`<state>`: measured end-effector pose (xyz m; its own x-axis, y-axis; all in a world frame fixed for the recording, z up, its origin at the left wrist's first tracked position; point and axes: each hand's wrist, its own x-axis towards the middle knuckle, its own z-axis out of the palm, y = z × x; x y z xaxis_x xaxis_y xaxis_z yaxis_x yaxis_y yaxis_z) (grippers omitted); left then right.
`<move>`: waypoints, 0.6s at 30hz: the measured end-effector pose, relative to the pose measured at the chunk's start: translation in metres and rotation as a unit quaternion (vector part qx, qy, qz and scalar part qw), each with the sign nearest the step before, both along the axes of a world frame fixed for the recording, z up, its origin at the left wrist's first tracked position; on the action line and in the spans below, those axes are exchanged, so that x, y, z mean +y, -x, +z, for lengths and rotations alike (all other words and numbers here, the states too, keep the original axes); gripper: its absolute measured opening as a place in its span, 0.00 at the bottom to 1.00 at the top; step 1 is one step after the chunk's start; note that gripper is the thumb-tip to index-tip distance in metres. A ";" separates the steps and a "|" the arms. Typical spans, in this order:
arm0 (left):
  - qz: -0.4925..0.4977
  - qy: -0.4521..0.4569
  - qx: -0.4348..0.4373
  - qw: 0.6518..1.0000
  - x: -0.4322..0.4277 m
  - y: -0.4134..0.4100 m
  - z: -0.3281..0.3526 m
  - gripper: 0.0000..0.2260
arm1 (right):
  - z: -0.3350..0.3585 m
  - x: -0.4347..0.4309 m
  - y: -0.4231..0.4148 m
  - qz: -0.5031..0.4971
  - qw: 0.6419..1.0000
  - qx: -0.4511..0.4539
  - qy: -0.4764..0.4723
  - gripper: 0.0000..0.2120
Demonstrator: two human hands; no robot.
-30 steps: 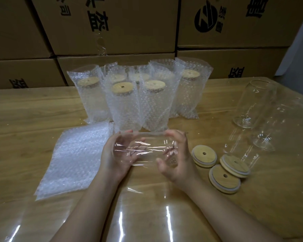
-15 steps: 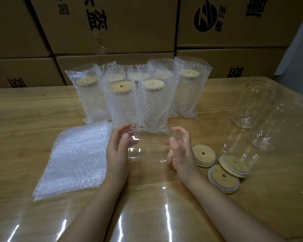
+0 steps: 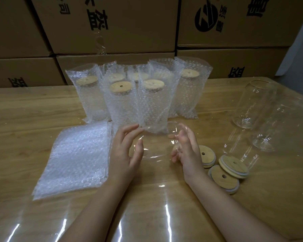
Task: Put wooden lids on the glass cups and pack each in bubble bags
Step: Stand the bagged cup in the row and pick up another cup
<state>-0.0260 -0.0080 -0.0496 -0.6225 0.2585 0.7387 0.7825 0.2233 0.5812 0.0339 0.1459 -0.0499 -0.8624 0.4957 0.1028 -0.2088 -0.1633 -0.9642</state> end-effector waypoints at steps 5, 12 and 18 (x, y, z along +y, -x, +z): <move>-0.017 0.055 -0.010 0.998 0.001 -0.005 0.000 0.20 | -0.002 0.000 0.003 -0.038 0.998 0.032 0.034 0.32; -0.060 0.089 -0.085 0.991 0.013 -0.031 0.005 0.22 | 0.002 -0.001 0.005 -0.061 0.991 0.060 0.100 0.30; -0.162 -0.094 -0.330 0.925 0.034 -0.044 0.007 0.18 | 0.006 -0.019 -0.004 -0.027 0.993 0.113 0.011 0.30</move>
